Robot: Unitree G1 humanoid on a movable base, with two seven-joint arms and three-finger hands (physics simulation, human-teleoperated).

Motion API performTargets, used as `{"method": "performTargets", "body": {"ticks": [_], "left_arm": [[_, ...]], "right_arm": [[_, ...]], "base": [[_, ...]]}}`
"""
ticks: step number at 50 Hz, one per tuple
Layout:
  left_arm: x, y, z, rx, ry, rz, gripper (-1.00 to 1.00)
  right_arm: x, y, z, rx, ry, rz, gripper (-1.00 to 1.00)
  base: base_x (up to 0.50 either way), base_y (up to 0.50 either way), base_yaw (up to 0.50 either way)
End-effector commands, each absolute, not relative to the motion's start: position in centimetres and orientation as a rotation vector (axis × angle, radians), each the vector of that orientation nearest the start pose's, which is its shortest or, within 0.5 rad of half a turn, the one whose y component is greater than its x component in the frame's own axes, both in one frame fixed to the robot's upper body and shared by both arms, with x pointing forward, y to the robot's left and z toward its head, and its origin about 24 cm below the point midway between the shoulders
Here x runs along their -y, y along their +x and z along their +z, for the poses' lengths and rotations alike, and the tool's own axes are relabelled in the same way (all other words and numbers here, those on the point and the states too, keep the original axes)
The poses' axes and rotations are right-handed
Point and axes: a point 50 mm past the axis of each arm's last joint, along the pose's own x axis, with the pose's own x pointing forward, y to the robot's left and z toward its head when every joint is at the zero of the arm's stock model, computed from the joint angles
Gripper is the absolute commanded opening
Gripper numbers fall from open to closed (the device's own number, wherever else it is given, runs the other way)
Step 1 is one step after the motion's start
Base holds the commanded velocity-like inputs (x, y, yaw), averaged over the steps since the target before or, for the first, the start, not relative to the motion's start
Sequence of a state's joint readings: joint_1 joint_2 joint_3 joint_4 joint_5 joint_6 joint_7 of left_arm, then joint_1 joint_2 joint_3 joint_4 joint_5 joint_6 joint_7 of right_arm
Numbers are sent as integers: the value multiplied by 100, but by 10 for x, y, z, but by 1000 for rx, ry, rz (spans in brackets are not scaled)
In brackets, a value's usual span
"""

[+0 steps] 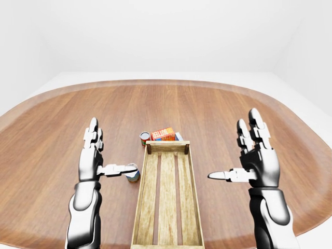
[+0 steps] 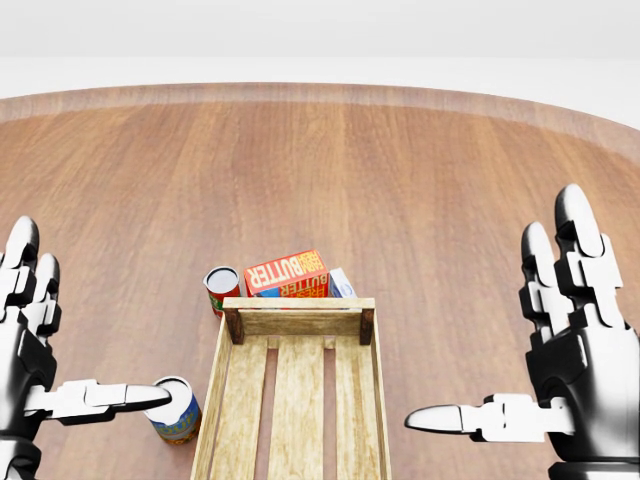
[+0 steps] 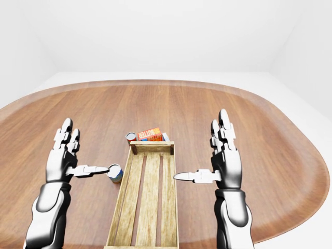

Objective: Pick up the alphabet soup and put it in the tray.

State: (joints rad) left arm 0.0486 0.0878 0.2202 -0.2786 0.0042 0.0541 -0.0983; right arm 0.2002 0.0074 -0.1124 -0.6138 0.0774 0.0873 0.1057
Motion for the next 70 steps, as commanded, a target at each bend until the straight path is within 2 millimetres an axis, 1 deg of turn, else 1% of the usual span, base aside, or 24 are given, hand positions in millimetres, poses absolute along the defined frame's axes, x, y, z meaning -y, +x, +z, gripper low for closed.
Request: {"method": "performTargets", "body": {"ticks": [1, 4, 5, 6, 7, 12, 13, 17, 19, 21, 22, 25, 27, 30, 33, 36, 39, 42, 47, 50, 52, 62, 66, 70], "left_arm": [[-220, 237, 82, 111, 303, 104, 100], [-222, 243, 79, 104, 370, 114, 100], [-220, 249, 77, 112, 400, 83, 100], [-220, 249, 77, 112, 402, 81, 100], [-221, 256, 71, 82, 435, 75, 100], [-221, 256, 71, 80, 437, 75, 100], [-229, 267, 70, 71, 679, 132, 100], [-225, 267, 71, 59, 754, 87, 100], [-226, 269, 72, 57, 831, 90, 100], [-227, 271, 71, 57, 1010, 124, 100], [-227, 272, 64, 42, 1130, 119, 100], [-224, 273, 62, 7, 1123, 62, 100], [-224, 275, 63, 8, 1147, 69, 100], [-226, 280, 70, 36, 1220, 94, 100], [-230, 285, 75, 21, 1262, 74, 100], [-228, 289, 77, 18, 1264, 58, 100], [-225, 297, 72, 15, 1347, 54, 100], [-219, 297, 71, 4, 1327, 12, 100], [-215, 297, 58, -71, 1341, -85, 100], [-214, 300, 51, -89, 1362, -101, 100], [-214, 300, 51, -92, 1384, -101, 100], [-212, 302, 46, -118, 1334, -131, 100], [-207, 300, 45, -135, 1263, -179, 100], [-206, 302, 42, -138, 1283, -177, 100]], "right_arm": [[177, 196, 135, 354, 7, -40, 100], [178, 194, 137, 361, -7, -60, 100], [179, 193, 139, 373, -17, -71, 100], [179, 193, 140, 374, -18, -72, 100], [180, 194, 140, 378, -4, -71, 100], [180, 194, 140, 379, -3, -71, 100], [180, 194, 140, 379, -4, -74, 100], [181, 191, 143, 389, -8, -80, 100], [181, 192, 142, 387, -6, -78, 100], [179, 194, 139, 371, -3, -68, 100], [177, 195, 138, 367, -1, -61, 100], [175, 194, 140, 378, 0, -56, 100], [176, 193, 142, 384, -2, -58, 100], [177, 193, 140, 376, -13, -64, 100], [176, 194, 140, 379, -5, -58, 100], [174, 198, 136, 358, -6, -51, 100], [172, 199, 133, 348, -8, -45, 100], [172, 198, 135, 354, -9, -45, 100], [174, 197, 136, 361, -6, -55, 100], [174, 198, 135, 356, -4, -51, 100], [174, 199, 134, 352, -2, -51, 100], [174, 197, 136, 361, -6, -57, 100], [174, 197, 137, 365, -6, -59, 100], [175, 197, 137, 365, -4, -60, 100]], "base": [[0, 0, 0], [0, 0, 0], [0, 0, 0], [0, 0, 0], [0, 0, 0], [0, 0, 0], [0, 0, 0], [0, 0, 0], [0, 0, 0], [0, 0, 0], [0, 0, 0], [0, 0, 0], [0, 0, 0], [0, 0, 0], [0, 0, 0], [0, 0, 0], [0, 0, 0], [0, 0, 0], [0, 0, 0], [0, 0, 0], [0, 0, 0], [0, 0, 0], [0, 0, 0], [0, 0, 0]]}}
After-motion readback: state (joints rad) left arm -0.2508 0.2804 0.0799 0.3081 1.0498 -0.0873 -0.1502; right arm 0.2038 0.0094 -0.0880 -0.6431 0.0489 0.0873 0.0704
